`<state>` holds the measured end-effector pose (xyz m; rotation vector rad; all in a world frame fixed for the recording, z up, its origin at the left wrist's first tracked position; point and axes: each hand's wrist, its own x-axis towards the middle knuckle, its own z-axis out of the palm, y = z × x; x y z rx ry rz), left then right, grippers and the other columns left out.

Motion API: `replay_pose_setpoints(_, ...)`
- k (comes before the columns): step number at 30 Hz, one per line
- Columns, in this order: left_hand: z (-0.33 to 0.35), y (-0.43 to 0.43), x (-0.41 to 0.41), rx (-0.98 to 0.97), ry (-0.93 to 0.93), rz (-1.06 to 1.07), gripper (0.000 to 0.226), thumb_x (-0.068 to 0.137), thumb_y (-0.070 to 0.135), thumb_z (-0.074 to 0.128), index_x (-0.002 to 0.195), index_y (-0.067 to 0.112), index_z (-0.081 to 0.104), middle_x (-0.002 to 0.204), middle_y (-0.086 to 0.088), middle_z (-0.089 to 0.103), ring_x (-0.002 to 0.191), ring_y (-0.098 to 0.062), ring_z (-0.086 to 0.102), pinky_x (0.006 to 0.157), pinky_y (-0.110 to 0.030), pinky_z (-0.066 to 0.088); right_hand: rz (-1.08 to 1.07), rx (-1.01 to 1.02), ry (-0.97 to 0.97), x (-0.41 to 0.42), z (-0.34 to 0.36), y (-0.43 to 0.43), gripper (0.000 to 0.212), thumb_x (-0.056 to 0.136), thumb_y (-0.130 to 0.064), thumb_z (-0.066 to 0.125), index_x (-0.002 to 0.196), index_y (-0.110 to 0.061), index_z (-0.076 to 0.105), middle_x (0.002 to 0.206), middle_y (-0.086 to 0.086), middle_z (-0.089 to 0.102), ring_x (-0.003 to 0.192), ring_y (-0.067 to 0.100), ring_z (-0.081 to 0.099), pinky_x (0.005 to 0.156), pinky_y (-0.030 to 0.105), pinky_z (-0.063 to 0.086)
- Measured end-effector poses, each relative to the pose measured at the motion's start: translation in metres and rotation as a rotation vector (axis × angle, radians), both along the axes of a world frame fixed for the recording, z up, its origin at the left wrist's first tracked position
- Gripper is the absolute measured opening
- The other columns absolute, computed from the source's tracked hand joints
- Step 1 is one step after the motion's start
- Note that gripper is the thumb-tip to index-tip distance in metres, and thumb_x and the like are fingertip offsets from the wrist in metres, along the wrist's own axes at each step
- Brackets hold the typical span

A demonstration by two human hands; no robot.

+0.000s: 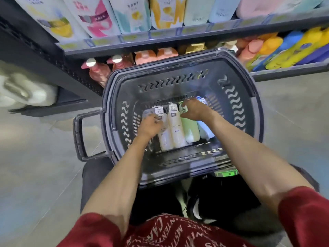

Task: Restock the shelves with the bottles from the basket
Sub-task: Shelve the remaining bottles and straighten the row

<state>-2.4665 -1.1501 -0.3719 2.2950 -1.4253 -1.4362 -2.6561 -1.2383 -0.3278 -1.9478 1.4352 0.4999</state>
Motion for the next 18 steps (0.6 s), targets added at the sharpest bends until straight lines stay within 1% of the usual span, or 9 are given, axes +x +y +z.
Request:
replay_pose_setpoints(1,-0.016,-0.001,-0.002,-0.014,-0.007,0.041,0.014,0.096,0.022,0.053,0.099,0.015,0.064,0.093,0.002,0.062,0.094,-0.02,0.059,0.073,-0.026,0.04,0.009,-0.001,-0.01,0.001,-0.017,-0.003,0.051,0.093,-0.031,0.066,0.133,-0.001,0.055,0.137,0.023,0.056,0.128,0.037,0.05,0.105,0.041,0.04)
replay_pose_setpoints(4,-0.055,-0.005,-0.008,-0.01,0.012,0.124,0.027,0.096,0.027,0.057,0.119,0.013,0.062,0.106,-0.001,0.062,0.096,-0.021,0.058,0.085,-0.028,0.045,0.005,-0.002,-0.025,-0.001,-0.058,-0.011,0.052,0.092,-0.033,0.067,0.133,-0.003,0.057,0.137,0.022,0.057,0.127,0.037,0.052,0.104,0.041,0.042)
replay_pose_setpoints(7,-0.084,-0.009,-0.015,0.012,0.015,0.155,0.036,0.097,0.03,0.062,0.129,0.014,0.06,0.124,-0.008,0.066,0.113,-0.025,0.06,0.101,-0.032,0.045,-0.028,-0.012,-0.067,-0.005,-0.08,-0.015,0.05,0.091,-0.03,0.069,0.133,-0.004,0.059,0.137,0.022,0.057,0.128,0.037,0.052,0.104,0.038,0.042)
replay_pose_setpoints(8,-0.091,-0.009,-0.018,0.03,0.026,0.17,0.039,0.097,0.031,0.062,0.132,0.014,0.059,0.13,-0.01,0.065,0.119,-0.027,0.059,0.105,-0.033,0.044,-0.037,-0.008,-0.079,-0.007,-0.086,-0.016,0.048,0.091,-0.029,0.069,0.132,-0.005,0.06,0.137,0.021,0.057,0.127,0.036,0.052,0.102,0.037,0.041)
replay_pose_setpoints(9,-0.099,-0.007,-0.02,0.047,0.04,0.187,0.042,0.097,0.032,0.062,0.135,0.014,0.058,0.134,-0.011,0.064,0.122,-0.028,0.059,0.106,-0.033,0.044,-0.043,0.0,-0.084,-0.009,-0.092,-0.016,0.047,0.091,-0.028,0.069,0.131,-0.006,0.06,0.136,0.02,0.058,0.126,0.036,0.053,0.1,0.035,0.041)
replay_pose_setpoints(11,-0.111,-0.001,-0.025,0.063,0.046,0.22,0.045,0.096,0.032,0.064,0.136,0.012,0.056,0.135,-0.011,0.063,0.122,-0.029,0.059,0.106,-0.034,0.045,-0.061,0.021,-0.079,-0.012,-0.101,-0.016,0.045,0.091,-0.027,0.069,0.13,-0.008,0.06,0.135,0.018,0.059,0.124,0.035,0.054,0.098,0.034,0.042)
replay_pose_setpoints(14,-0.127,0.002,-0.027,0.03,0.043,0.316,0.044,0.093,0.031,0.069,0.13,0.013,0.052,0.127,-0.013,0.064,0.114,-0.03,0.062,0.102,-0.044,0.05,-0.078,0.053,-0.1,-0.01,-0.114,-0.016,0.045,0.091,-0.028,0.069,0.131,-0.01,0.059,0.134,0.017,0.059,0.124,0.034,0.053,0.098,0.032,0.041)
replay_pose_setpoints(16,-0.135,0.0,-0.026,0.04,0.063,0.384,0.051,0.091,0.031,0.074,0.129,0.014,0.046,0.126,-0.013,0.062,0.112,-0.031,0.062,0.101,-0.048,0.051,-0.08,0.061,-0.114,-0.007,-0.122,-0.016,0.044,0.092,-0.028,0.069,0.131,-0.011,0.059,0.132,0.015,0.061,0.122,0.032,0.055,0.089,0.027,0.039)
replay_pose_setpoints(18,-0.142,-0.001,-0.025,0.066,0.068,0.407,0.062,0.087,0.033,0.078,0.134,0.013,0.041,0.128,-0.013,0.06,0.115,-0.032,0.06,0.103,-0.048,0.05,-0.101,0.068,-0.137,-0.006,-0.128,-0.017,0.041,0.092,-0.027,0.068,0.13,-0.012,0.06,0.131,0.014,0.062,0.119,0.03,0.057,0.08,0.023,0.034)
